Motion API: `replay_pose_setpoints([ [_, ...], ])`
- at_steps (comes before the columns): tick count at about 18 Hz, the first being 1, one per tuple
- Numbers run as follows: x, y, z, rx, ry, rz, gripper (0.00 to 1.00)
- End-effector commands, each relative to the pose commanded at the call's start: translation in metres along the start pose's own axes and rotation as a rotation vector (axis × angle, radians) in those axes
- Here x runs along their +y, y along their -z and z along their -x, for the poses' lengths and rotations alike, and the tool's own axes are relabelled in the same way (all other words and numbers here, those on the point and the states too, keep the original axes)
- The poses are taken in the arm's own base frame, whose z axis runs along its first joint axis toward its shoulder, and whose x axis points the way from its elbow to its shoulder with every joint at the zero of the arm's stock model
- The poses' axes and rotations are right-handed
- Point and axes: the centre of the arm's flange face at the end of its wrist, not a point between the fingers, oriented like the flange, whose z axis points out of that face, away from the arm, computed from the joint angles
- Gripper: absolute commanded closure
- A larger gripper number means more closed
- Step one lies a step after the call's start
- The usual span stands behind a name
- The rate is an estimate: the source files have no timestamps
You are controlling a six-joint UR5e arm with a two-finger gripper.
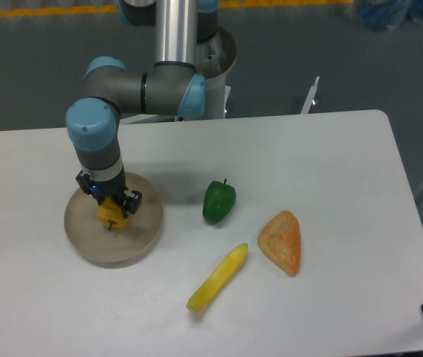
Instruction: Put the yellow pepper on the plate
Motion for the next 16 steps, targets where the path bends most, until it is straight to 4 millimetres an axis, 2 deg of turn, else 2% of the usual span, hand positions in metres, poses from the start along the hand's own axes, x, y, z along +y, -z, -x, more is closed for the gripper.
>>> replay_pose_setpoints([
  [2,-0.002,0.005,0.002,-0.005,0.003,-0.009,0.17],
  [3,-0.003,0.008,0.002,-0.009,0.004,-0.015,0.03],
  [4,-0.002,0.009,0.002,-0.011,0.001,-0.016,0.00],
  [7,-0.008,0.029,0.005,-0.024,0.003,-0.048,0.00],
  [10,-0.003,0.055,0.018,-0.044,0.026,-0.089,0.00],
  [12,0.012,0.085,0.061,-0.101,0.080,-0.120,0.00],
  [13,0.018,0.092,0.079,-0.120,0.079,-0.121,0.00],
  [14,0.028,0.098,0.107,-0.144,0.066,-0.115,0.00],
  [16,0.041,0.102,0.144,-0.161,0.035,-0.102,0.00],
])
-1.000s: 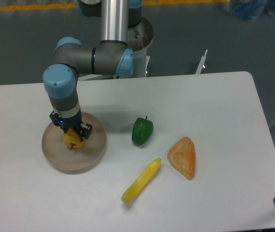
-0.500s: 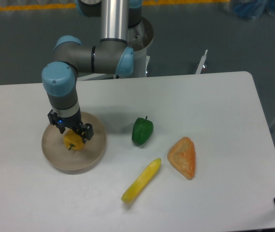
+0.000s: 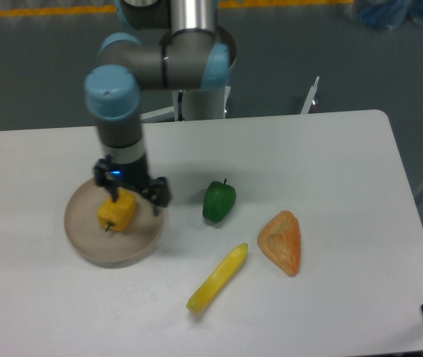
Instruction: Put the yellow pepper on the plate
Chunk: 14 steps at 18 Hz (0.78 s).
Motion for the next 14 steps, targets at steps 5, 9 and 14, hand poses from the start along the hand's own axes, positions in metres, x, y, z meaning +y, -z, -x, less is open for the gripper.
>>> replay_pose_setpoints([
  [5,0.038,-0.006,0.091,-0.048,-0.114,0.034,0.00],
  [9,0.055,-0.004,0.144,-0.120,-0.176,0.101,0.00],
  [14,0.055,0.008,0.151,-0.148,-0.185,0.108,0.00],
])
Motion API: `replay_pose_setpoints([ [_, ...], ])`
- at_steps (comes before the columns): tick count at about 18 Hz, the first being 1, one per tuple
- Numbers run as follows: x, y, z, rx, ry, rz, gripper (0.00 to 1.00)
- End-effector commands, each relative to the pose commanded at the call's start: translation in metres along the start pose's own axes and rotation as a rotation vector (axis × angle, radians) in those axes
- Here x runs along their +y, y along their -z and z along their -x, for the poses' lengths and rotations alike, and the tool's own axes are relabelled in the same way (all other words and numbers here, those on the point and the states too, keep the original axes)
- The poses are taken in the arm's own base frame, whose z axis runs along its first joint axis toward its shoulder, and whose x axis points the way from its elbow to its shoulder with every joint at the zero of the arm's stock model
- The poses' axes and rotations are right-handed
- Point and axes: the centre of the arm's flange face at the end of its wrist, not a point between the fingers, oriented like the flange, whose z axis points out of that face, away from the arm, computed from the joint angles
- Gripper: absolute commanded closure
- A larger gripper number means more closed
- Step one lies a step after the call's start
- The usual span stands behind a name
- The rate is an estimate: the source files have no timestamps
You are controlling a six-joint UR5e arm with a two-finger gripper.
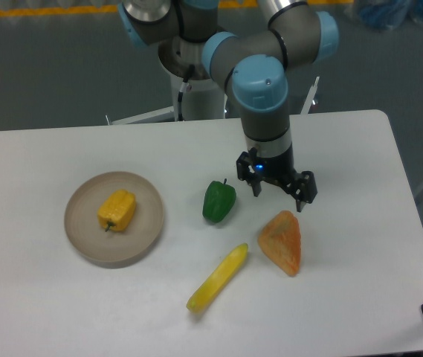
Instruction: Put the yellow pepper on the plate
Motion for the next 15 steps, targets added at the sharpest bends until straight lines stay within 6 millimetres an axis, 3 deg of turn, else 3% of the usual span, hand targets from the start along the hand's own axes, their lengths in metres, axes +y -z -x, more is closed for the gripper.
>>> replay_pose_setpoints([
  [3,0.001,-0.001,0.000,-0.001,0.002,0.000,0.00],
  [8,0.007,0.011,0.018,-0.029,0.026,-0.012,0.00],
  [15,0.008,0.009,0.020,-0.028,0.033,-0.009,0.00],
])
